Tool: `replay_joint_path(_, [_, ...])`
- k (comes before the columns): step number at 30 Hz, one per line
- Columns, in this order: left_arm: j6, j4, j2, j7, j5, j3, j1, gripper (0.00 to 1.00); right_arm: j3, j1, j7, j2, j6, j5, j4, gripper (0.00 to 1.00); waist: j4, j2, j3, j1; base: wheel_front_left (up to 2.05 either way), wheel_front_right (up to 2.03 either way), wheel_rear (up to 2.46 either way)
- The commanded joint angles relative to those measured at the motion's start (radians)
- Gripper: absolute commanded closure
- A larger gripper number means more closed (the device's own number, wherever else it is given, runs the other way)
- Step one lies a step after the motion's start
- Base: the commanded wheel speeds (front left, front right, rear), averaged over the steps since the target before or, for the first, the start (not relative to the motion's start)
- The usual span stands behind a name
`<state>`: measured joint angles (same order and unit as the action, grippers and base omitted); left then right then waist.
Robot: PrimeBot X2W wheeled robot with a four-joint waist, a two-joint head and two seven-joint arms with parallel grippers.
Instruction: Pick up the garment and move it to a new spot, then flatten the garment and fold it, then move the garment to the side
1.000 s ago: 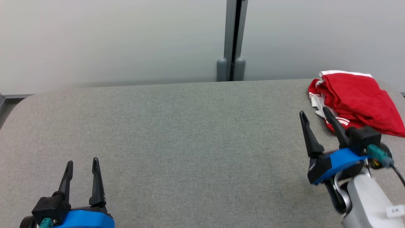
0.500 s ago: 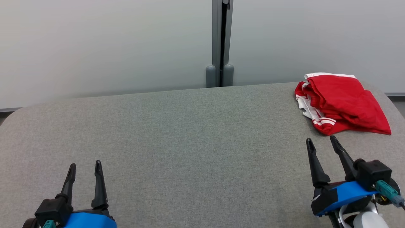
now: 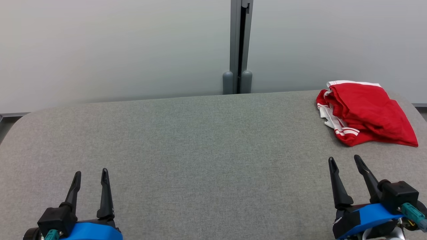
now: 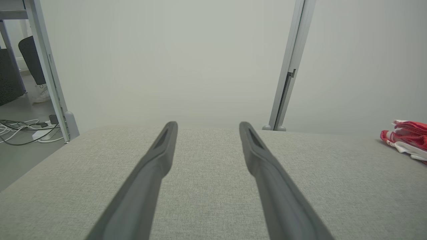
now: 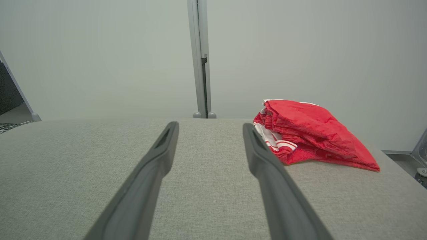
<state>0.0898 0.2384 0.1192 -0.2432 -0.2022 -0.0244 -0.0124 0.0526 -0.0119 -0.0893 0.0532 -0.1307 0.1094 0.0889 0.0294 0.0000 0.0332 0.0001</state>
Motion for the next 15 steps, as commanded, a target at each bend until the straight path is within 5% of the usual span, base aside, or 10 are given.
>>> replay_joint_path(1, [-0.001, -0.005, 0.006, 0.002, -0.002, 0.0, 0.015, 0.0, 0.004, 0.017, 0.0, -0.003, 0.0, 0.007, -0.003, 0.0, -0.002, 0.0, 0.0, -0.0001, 0.0, 0.0, 0.0])
replay_joint_path(7, [-0.001, -0.009, 0.01, 0.006, -0.009, 0.004, 0.014, 0.0, 0.002, 0.018, -0.002, -0.003, 0.0, 0.02, 0.001, 0.0, -0.007, 0.0, 0.0, -0.0001, 0.0, 0.0, 0.0])
replay_joint_path(8, [0.0, -0.007, 0.004, 0.005, -0.009, 0.004, 0.001, 1.0, 0.001, 0.001, 0.0, -0.001, 0.0, 0.014, 0.001, 1.0, -0.007, 0.0, 0.0, -0.0001, 0.0, 0.0, 0.0])
replay_joint_path(15, [0.001, 0.035, -0.009, 0.031, -0.077, -0.009, -0.001, 1.0, 0.008, -0.005, 0.015, -0.004, 0.0, 0.087, 0.046, 1.0, -0.008, 0.0, -0.001, 0.0, 0.0, 0.0, 0.0])
